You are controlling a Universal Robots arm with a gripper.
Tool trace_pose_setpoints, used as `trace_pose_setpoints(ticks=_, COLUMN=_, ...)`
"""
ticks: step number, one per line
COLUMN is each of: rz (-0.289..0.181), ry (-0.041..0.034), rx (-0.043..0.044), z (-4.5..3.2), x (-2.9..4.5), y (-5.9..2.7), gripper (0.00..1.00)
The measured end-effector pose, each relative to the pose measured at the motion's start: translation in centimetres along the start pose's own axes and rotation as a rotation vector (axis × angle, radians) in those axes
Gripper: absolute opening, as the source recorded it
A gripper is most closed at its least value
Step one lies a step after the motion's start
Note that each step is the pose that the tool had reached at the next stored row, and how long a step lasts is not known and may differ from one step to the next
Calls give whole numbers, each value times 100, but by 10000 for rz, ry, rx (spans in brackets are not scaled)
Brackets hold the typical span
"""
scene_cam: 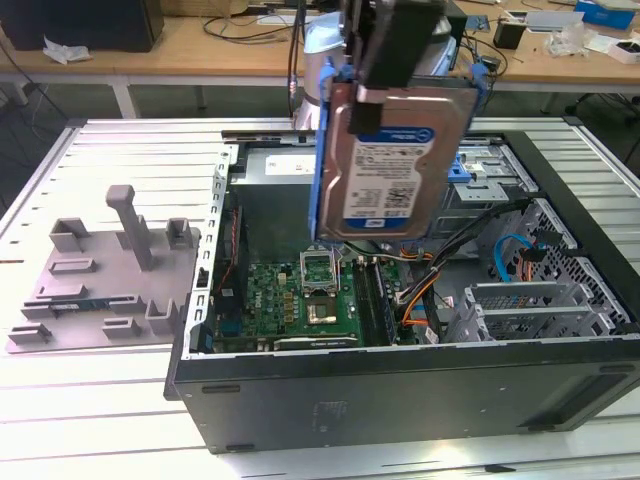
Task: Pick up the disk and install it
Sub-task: 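Pick up the disk, then insert the disk into the insertion slot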
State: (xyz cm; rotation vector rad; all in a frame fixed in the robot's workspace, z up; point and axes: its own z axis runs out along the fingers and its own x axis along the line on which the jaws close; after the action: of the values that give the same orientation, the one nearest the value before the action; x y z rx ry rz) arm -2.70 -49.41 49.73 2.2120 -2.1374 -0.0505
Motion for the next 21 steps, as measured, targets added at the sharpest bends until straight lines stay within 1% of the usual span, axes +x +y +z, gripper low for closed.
trace_pose_setpoints(ticks=1, rz=-1, ry=0, rx=0, z=-3, x=21, y=-50, gripper=37)
trace_pose_setpoints(ticks=4, rz=-4, ry=0, rx=0, z=-10, x=65, y=-161, gripper=37)
trace_pose_setpoints(ticks=5, rz=-8, ry=1, rx=0, z=-14, x=94, y=-226, gripper=37)
trace_pose_setpoints(ticks=6, rz=-12, ry=0, rx=0, z=-15, x=112, y=-253, gripper=37)
trace_pose_setpoints(ticks=21, rz=-19, ry=0, rx=6, z=-15, x=113, y=-254, gripper=37)
